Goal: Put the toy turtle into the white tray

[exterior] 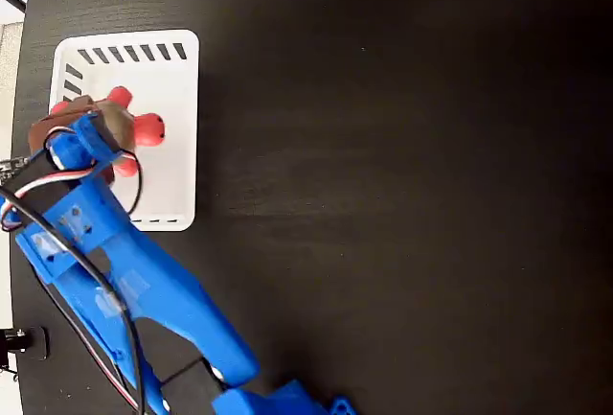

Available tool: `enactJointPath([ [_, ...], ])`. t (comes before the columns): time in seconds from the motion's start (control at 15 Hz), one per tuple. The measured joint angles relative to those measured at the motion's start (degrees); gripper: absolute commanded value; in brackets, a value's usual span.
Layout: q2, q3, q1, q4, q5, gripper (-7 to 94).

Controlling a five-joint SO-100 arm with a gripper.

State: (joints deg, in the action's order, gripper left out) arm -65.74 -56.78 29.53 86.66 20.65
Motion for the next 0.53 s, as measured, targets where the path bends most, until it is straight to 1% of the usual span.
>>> enactJointPath([
  [0.07, 0.0, 0.0, -0.1, -0.1, 0.0, 42],
  [0.2, 0.1, 0.0, -0.1, -0.1, 0.0, 56],
  [0.53, 0.1, -1.1, -0.1, -1.1, 0.0, 56],
])
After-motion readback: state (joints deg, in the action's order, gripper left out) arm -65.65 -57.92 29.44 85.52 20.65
